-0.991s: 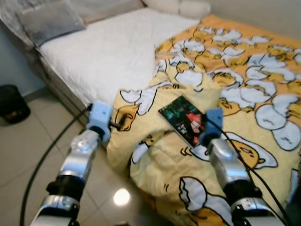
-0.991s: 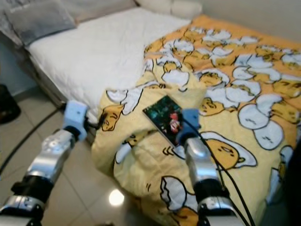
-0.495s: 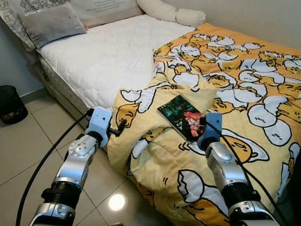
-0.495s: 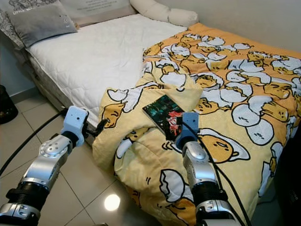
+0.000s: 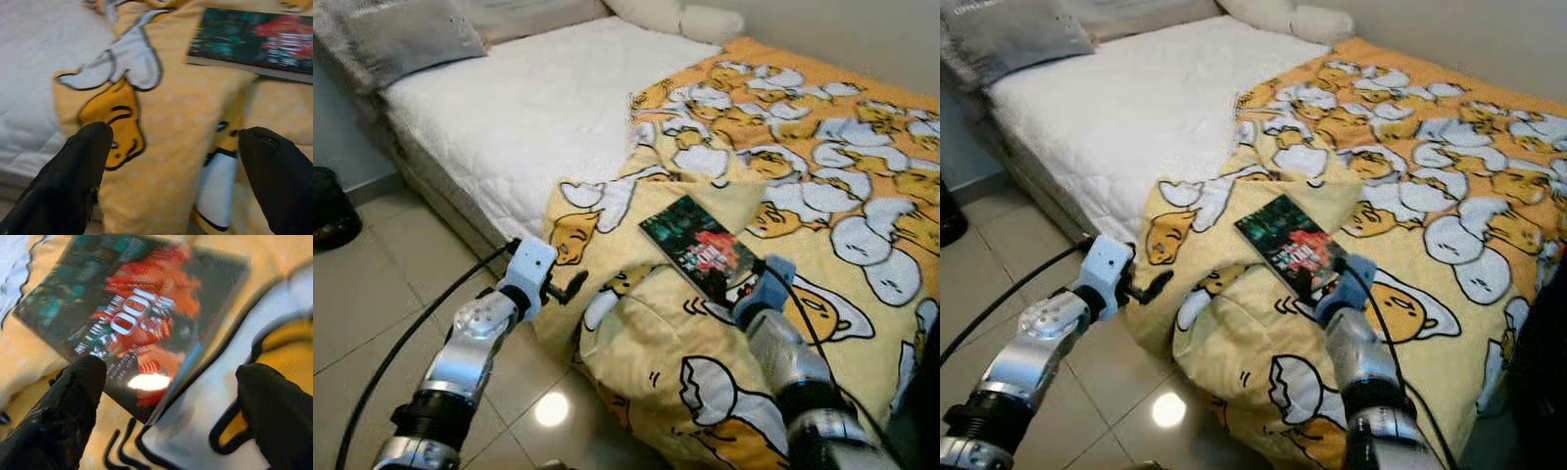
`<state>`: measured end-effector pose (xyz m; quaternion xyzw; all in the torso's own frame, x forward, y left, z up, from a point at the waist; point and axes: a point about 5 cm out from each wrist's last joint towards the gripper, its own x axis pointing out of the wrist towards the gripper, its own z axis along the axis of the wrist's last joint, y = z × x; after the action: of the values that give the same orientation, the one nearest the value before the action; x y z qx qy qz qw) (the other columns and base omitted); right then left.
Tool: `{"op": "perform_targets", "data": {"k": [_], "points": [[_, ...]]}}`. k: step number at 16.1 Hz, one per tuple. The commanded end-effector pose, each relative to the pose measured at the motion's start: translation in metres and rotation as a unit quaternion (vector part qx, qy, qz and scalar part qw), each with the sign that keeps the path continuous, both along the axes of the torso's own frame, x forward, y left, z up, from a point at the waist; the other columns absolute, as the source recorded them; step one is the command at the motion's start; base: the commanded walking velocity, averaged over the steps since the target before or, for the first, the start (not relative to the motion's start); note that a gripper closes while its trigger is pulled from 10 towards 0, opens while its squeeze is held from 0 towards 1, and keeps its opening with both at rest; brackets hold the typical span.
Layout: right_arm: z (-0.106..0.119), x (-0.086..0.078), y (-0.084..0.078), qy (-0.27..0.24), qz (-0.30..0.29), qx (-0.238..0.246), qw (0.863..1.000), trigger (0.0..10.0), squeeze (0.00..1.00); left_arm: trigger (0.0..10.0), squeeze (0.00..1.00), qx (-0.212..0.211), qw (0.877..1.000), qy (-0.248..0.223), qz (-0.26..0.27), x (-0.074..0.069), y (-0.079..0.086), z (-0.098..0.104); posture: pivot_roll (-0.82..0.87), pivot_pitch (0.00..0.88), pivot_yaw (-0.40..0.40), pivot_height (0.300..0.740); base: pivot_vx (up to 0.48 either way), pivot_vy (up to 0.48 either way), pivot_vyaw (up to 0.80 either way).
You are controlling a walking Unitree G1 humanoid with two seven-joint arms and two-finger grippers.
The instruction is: Clean up the room
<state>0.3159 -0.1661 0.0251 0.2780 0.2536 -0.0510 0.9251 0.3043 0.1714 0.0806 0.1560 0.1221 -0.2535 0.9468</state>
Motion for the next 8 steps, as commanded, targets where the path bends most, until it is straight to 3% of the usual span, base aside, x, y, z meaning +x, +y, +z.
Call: {"op": "perform_targets", "data": {"k": [1, 3, 5, 8], "points": [[-0.001, 0.002, 0.003, 0.016, -0.008, 0.060, 0.998, 10.0, 0.00, 10.0, 0.99, 0.009, 1.000, 0.015, -0.021, -0.005, -0.001, -0.004, 0.05, 0.000, -0.012, 0.740, 0.000, 0.000, 0.00], [-0.009, -0.003, 0.005, 0.055, -0.008, 0.106, 0.993, 10.0, 0.00, 10.0, 0.99, 0.006, 0.999, 0.031, -0.040, -0.012, -0.001, -0.006, 0.05, 0.000, -0.009, 0.740, 0.000, 0.000, 0.00], [-0.008, -0.003, 0.005, 0.048, -0.031, 0.186, 0.981, 10.0, 0.00, 10.0, 1.00, 0.007, 0.997, 0.042, -0.059, -0.013, -0.001, -0.007, 0.04, 0.000, 0.003, 0.740, 0.000, 0.000, 0.00], [-0.011, -0.005, 0.002, 0.054, -0.040, 0.216, 0.974, 10.0, 0.00, 10.0, 1.00, 0.013, 0.996, 0.054, -0.075, -0.013, 0.000, -0.007, 0.03, 0.000, 0.025, 0.740, 0.000, 0.000, 0.00]]}}
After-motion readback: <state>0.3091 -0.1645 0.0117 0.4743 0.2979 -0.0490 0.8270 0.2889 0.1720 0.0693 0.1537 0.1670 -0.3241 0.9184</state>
